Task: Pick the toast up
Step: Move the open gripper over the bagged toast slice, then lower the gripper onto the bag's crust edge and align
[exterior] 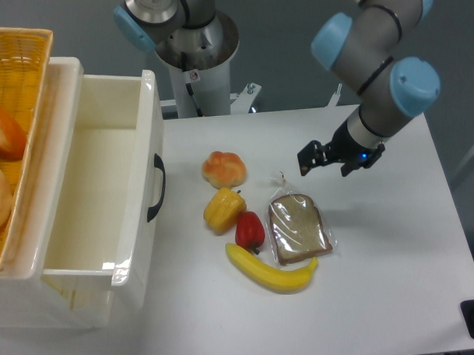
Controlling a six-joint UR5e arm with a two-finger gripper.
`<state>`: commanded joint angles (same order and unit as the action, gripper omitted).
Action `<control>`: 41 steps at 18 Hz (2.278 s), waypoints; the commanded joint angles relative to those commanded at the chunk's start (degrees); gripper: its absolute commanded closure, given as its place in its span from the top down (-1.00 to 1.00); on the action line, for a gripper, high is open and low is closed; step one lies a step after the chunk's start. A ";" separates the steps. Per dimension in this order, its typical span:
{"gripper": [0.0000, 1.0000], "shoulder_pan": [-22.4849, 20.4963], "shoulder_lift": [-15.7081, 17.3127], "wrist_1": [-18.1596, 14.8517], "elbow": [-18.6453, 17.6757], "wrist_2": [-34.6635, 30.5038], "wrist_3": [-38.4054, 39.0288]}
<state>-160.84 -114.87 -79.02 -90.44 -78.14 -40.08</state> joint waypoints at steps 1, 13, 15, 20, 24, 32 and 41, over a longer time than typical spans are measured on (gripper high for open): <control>1.00 0.00 -0.18 0.88 0.00 0.79 0.00; 1.00 1.05 -5.01 5.72 1.14 0.98 -0.70; 1.00 1.14 -5.80 5.81 1.32 0.98 -0.70; 1.00 1.85 -6.51 5.90 1.50 0.98 -1.84; 1.00 1.85 -6.68 5.98 1.23 0.98 -2.11; 1.00 1.85 -6.95 6.16 1.06 0.98 -3.60; 1.00 2.55 -7.74 6.33 0.79 0.98 -3.42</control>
<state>-158.29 -122.61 -72.69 -89.65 -77.17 -43.51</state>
